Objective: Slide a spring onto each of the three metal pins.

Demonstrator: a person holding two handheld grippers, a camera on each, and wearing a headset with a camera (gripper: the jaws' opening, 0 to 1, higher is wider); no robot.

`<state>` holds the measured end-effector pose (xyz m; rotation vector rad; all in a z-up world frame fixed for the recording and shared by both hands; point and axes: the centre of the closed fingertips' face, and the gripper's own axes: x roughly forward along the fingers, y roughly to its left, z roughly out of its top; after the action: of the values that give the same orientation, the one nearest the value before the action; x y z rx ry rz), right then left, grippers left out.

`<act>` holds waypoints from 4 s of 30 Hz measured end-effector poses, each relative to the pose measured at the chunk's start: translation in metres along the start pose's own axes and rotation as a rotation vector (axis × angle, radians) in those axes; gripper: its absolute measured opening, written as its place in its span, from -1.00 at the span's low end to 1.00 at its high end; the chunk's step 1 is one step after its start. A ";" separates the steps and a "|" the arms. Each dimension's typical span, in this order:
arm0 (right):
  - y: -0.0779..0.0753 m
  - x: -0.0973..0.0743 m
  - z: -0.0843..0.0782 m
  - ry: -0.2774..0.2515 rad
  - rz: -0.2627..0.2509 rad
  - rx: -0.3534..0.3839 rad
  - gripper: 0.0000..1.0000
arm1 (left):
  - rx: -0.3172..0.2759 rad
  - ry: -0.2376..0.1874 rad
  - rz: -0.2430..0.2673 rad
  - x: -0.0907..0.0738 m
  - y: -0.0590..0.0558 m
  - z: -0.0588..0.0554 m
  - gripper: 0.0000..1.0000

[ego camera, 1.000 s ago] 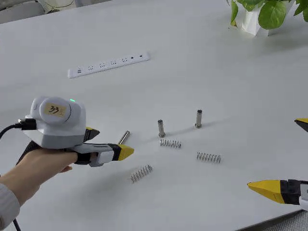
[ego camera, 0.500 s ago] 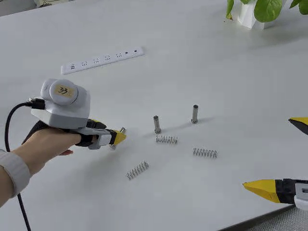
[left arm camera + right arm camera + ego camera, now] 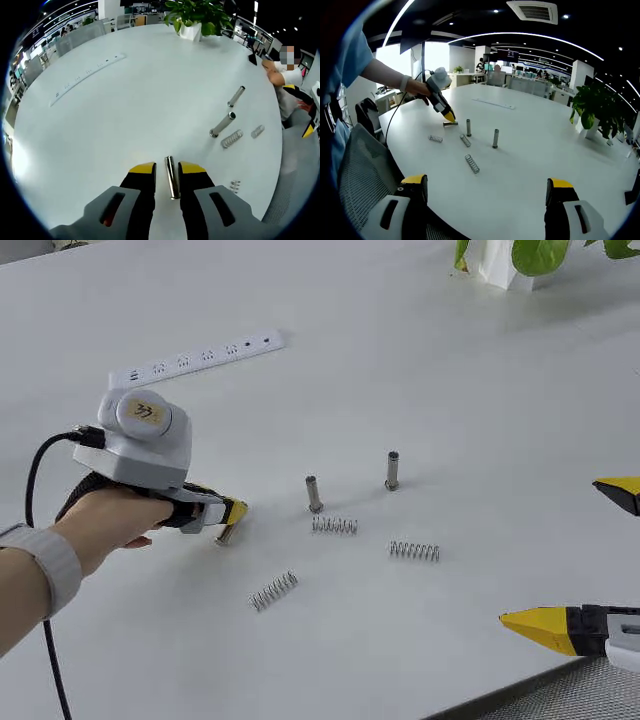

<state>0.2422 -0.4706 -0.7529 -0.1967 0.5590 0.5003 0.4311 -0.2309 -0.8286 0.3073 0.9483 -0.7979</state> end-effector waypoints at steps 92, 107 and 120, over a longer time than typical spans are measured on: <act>0.021 0.011 0.009 -0.007 0.051 -0.031 0.97 | -0.029 -0.049 0.020 -0.038 -0.010 0.007 -0.92; 0.022 0.010 0.009 -0.007 0.052 -0.033 0.97 | 0.037 -0.059 0.028 -0.041 -0.017 0.007 -0.92; 0.022 0.010 0.009 -0.008 0.051 -0.036 0.97 | 0.116 -0.047 0.045 -0.042 -0.021 0.001 -0.92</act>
<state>0.2427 -0.4452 -0.7518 -0.2150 0.5487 0.5604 0.4026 -0.2262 -0.7918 0.4073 0.8495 -0.8172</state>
